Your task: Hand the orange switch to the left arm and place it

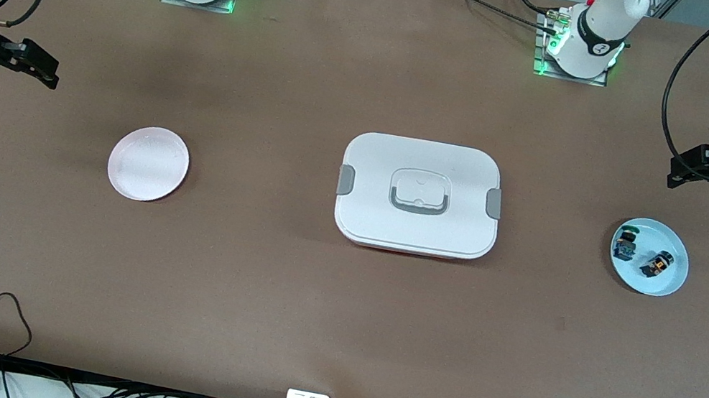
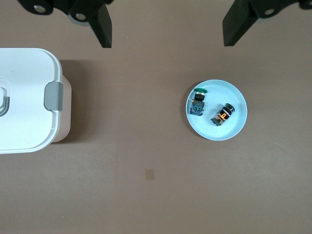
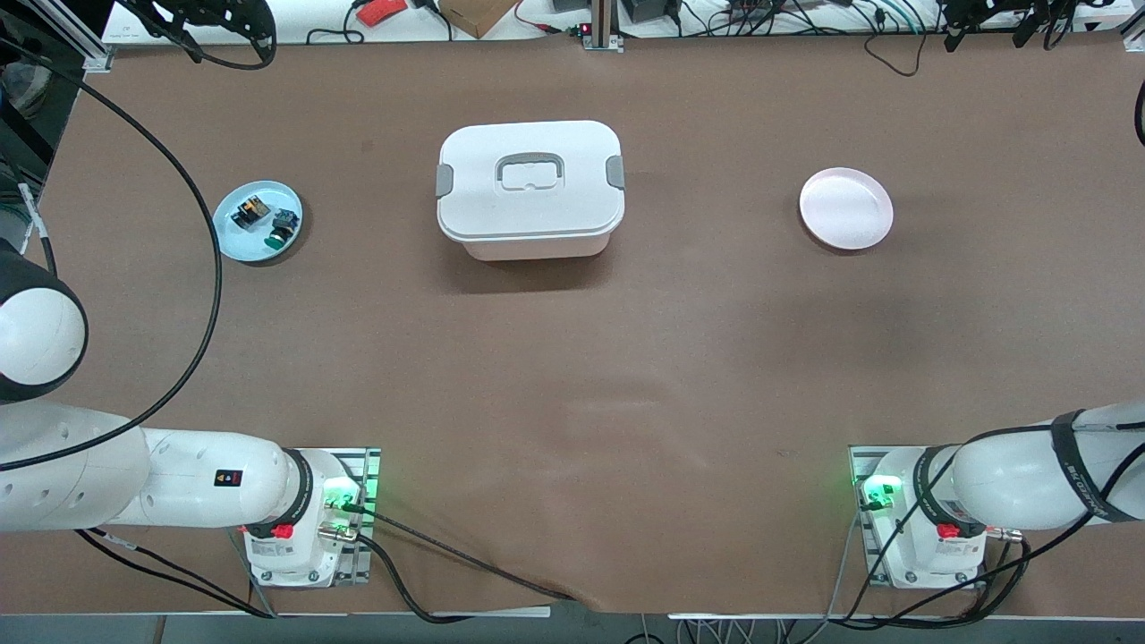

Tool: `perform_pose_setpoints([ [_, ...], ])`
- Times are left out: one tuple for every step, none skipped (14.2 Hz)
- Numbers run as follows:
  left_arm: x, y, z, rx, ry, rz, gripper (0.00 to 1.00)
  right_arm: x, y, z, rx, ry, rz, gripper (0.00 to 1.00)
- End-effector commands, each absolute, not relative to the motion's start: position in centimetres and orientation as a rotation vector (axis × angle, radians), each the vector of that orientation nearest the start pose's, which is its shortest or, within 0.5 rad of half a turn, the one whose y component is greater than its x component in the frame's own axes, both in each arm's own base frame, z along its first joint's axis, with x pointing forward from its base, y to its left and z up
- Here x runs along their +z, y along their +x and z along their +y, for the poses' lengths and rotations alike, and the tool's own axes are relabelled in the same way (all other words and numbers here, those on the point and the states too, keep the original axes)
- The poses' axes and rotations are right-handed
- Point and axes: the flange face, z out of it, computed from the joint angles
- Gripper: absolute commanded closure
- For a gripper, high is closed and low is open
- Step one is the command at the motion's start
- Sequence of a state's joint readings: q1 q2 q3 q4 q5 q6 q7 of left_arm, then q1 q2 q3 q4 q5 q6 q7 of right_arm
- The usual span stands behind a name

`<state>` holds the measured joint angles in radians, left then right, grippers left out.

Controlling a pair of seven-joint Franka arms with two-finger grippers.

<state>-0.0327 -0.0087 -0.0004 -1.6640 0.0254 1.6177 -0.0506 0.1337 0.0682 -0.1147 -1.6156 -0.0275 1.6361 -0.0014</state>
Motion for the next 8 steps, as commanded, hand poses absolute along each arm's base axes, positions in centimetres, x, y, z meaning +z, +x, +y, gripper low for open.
perform_pose_setpoints([
  [59.2,54.92,-2.14,0.05,-3.135,-0.002,0.0,57.88,57.25,1.0,0.075,-3.161,-0.05,0.0],
  [59.2,54.92,-2.16,0.05,-3.137,-0.002,0.0,57.88,57.25,1.0,0.075,-3.161,-0.05,0.0],
  [59.18,54.9,-2.16,0.053,-3.137,-0.002,0.0,57.88,57.25,1.0,0.074,-3.161,-0.048,0.0],
  [59.18,54.91,-2.07,0.053,-3.137,-0.004,0.0,57.88,57.25,1.08,0.074,-3.161,-0.05,0.0],
  [59.17,54.89,-1.99,0.055,-3.137,-0.009,0.0,57.88,57.25,1.08,0.074,-3.161,-0.05,0.0],
  [59.24,54.9,-1.94,0.052,-3.132,-0.011,0.0,57.88,57.25,1.17,0.074,-3.161,-0.052,0.0],
  [59.16,54.95,-1.9,0.054,-3.128,-0.011,0.0,57.88,57.25,1.17,0.074,-3.161,-0.053,0.0],
  [59.09,55.0,-1.88,0.054,-3.126,-0.008,0.0,57.88,57.25,1.17,0.074,-3.161,-0.053,0.0],
])
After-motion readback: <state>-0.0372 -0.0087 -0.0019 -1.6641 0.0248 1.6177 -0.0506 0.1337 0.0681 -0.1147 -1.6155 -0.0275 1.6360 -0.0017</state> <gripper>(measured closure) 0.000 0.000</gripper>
